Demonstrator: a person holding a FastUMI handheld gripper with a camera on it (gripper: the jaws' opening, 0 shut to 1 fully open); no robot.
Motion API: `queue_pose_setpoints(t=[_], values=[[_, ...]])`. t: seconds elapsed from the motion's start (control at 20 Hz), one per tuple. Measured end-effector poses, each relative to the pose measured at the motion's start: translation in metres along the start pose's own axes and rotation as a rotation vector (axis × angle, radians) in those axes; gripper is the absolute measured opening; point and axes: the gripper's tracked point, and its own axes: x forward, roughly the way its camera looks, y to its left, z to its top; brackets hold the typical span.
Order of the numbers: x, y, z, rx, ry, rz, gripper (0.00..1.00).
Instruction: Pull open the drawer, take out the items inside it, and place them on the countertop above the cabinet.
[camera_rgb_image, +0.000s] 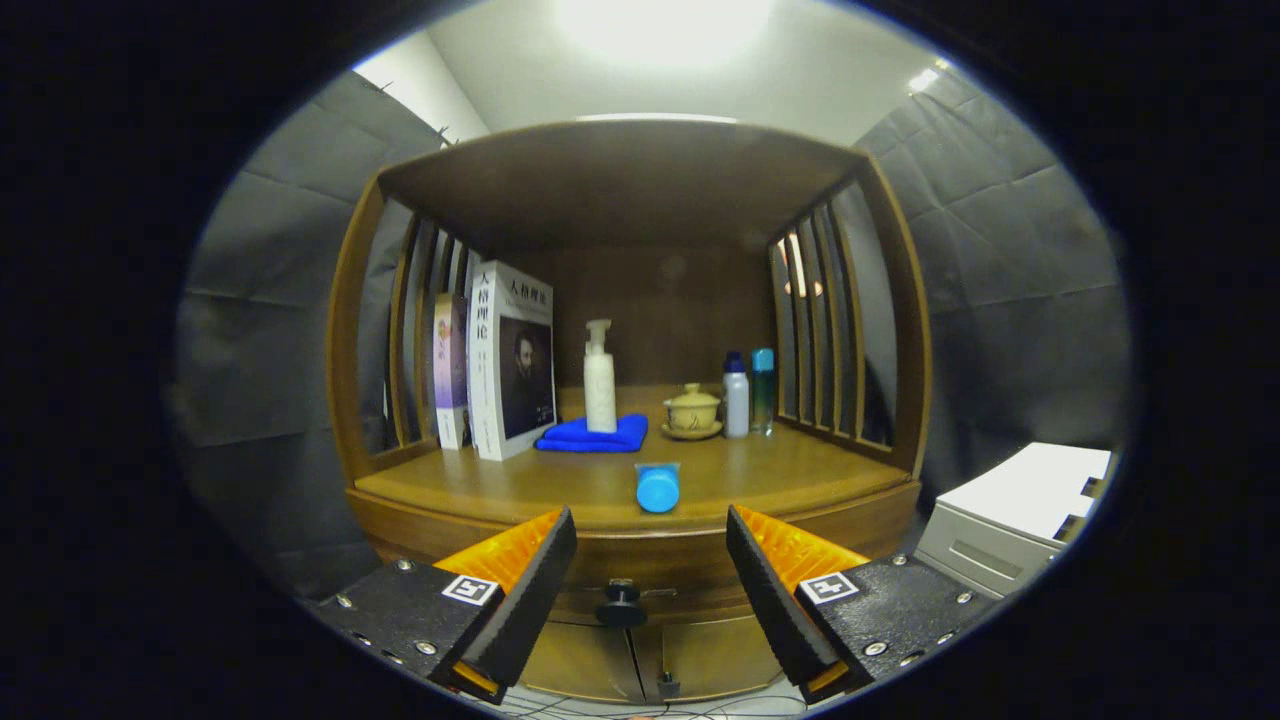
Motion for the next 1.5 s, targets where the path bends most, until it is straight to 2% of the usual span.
queue_pose_setpoints(t=[0.2, 0.5, 0.9, 1.5], values=[[-0.038, 0.002, 0.029, 0.0, -0.052, -0.015, 0.94], [-0.08, 0.012, 0.036, 0.003, -0.063, -0.006, 0.94], [-0.085, 0.012, 0.03, -0.046, -0.05, -0.011, 0.94], [-0.091, 0.005, 0.039, -0.038, -0.076, -0.024, 0.94]])
